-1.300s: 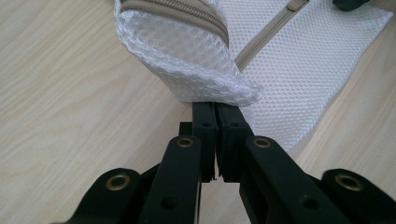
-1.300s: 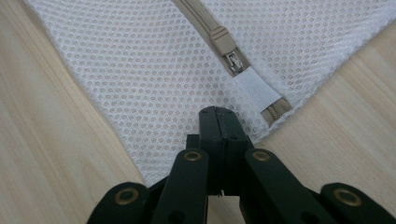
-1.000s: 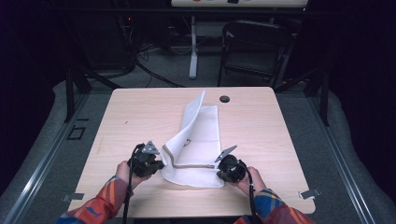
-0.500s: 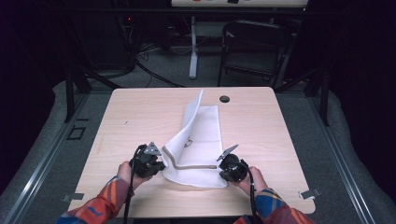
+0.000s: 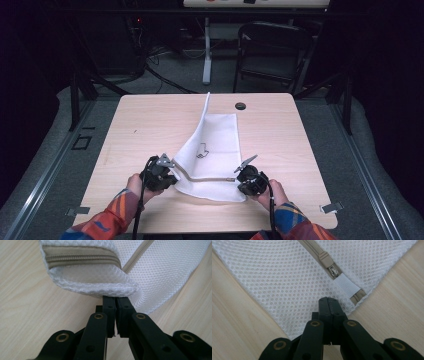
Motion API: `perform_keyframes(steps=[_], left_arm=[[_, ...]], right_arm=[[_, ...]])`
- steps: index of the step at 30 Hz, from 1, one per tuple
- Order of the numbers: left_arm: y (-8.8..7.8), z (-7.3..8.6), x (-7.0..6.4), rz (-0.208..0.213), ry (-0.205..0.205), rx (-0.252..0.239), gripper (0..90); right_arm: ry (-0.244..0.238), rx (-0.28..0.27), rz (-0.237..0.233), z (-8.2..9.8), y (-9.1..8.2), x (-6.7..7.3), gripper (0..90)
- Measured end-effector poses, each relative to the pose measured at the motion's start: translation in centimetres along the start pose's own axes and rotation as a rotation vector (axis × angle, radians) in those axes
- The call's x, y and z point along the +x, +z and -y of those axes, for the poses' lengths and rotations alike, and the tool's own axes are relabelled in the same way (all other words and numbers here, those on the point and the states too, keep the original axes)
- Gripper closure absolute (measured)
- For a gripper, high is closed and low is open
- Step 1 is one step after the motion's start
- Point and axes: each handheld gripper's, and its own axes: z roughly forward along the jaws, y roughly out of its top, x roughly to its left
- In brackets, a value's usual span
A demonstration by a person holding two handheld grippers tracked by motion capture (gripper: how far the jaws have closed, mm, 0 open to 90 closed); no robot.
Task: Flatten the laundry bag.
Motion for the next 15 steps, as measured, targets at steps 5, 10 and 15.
perform_keyframes(steps=[5, 10, 15], left_arm=[[0.14, 0.05, 0.0, 0.009, -0.007, 0.015, 86.5], [0.27, 0.06, 0.01, 0.019, -0.009, 0.028, 86.1], [0.44, 0.07, 0.0, 0.026, -0.006, 0.044, 85.6]], right_arm=[[0.011, -0.016, 0.002, 0.13, 0.07, 0.09, 90.0], [0.006, -0.004, 0.003, 0.13, -0.02, -0.03, 90.0], [-0.003, 0.013, 0.007, 0.15, -0.15, -0.15, 90.0]])
